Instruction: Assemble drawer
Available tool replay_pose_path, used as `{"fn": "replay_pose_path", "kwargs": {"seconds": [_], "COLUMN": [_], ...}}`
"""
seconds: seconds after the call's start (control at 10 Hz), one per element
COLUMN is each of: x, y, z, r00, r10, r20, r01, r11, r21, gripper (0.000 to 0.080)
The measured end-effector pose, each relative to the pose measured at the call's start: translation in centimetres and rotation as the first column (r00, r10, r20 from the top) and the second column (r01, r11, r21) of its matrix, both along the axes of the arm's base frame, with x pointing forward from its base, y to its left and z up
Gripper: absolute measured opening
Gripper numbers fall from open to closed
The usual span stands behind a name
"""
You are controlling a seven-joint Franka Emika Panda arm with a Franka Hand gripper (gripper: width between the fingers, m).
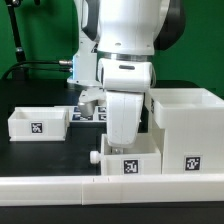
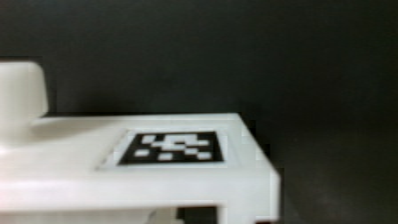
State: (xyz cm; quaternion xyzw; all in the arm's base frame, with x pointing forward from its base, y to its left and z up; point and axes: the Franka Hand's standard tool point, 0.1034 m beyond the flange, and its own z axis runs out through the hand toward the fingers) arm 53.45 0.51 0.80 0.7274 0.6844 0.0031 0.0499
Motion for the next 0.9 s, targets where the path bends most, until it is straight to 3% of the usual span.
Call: {"fn": "replay_pose_path", "kwargs": {"seconds": [0.9], "x": [-0.12], "y": [-0.27], "z": [0.01], "r00": [0.999], "r10": [-0.011], "r20": [-0.039], "r01": [0.011], "r11": [1.000], "r21": [-0.010], "gripper": [0.0042]}}
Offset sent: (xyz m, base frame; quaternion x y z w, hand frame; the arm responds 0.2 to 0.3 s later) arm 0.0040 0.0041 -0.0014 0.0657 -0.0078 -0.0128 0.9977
